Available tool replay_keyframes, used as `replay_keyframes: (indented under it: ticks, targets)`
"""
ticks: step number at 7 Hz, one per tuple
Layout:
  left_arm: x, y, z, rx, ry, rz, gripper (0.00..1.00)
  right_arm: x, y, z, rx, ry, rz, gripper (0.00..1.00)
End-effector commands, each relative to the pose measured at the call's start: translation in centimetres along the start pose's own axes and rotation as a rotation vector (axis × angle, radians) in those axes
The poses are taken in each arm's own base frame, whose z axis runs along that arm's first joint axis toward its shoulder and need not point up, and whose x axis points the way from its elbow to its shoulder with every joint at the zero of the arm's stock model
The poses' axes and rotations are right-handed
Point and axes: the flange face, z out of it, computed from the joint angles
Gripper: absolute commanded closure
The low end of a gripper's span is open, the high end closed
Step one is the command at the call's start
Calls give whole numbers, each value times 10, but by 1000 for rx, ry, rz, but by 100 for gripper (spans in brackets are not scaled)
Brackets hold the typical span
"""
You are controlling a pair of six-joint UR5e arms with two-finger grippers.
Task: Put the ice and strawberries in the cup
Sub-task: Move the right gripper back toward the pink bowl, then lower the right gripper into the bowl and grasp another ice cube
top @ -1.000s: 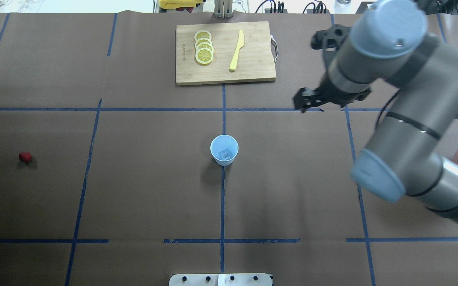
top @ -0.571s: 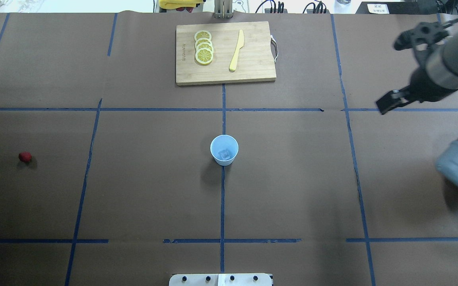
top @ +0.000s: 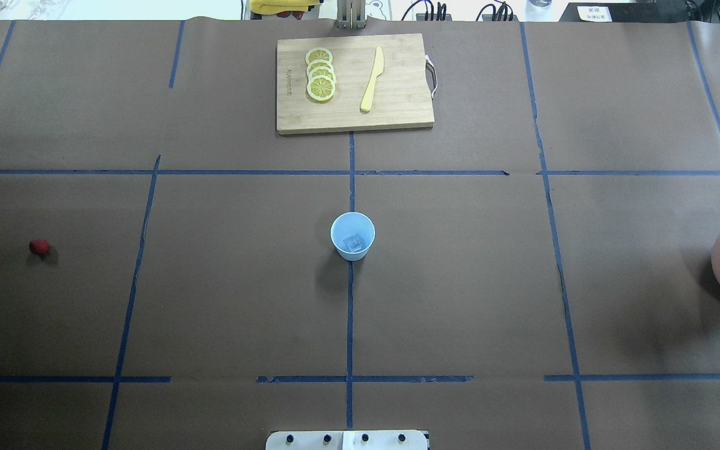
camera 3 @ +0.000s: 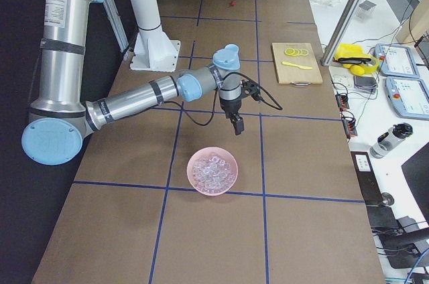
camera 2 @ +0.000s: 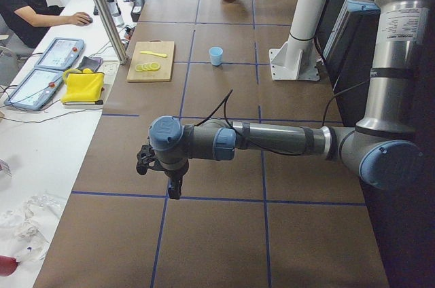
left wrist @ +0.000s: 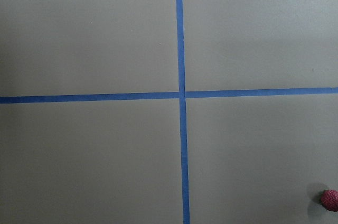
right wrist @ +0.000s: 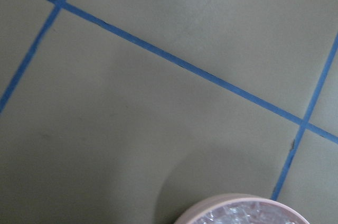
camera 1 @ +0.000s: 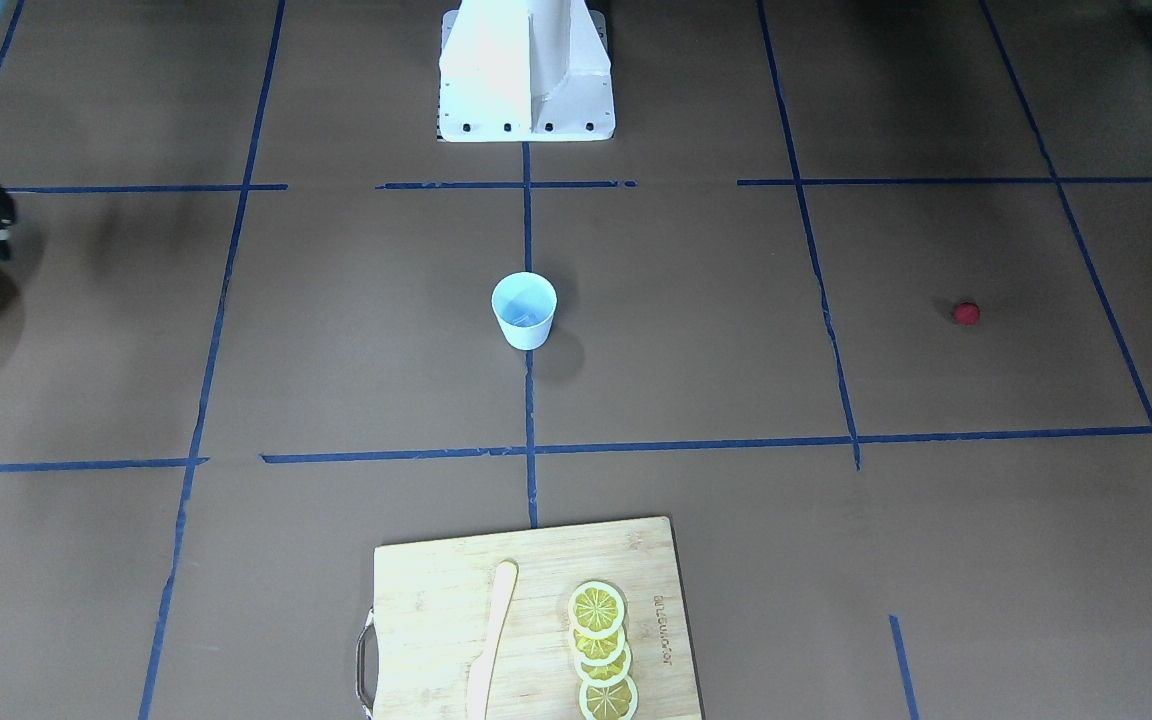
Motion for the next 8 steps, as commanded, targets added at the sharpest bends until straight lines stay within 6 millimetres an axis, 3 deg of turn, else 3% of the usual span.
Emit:
replay_keyframes:
  ticks: [1, 2, 5, 8]
  targets:
    - [2, 0, -2, 3, 0, 4, 0, 55, 29, 23, -45, 4, -67, 2]
    - [3, -1, -3, 5, 0, -2, 0, 64, 33, 29, -57, -5, -80, 3]
    - [13, 3, -12, 25, -2, -9, 0, 85, 49, 63, -130, -13, -96, 27]
    - [13, 3, -12, 25, -1, -12, 0, 94, 57, 76, -163, -15, -82, 34]
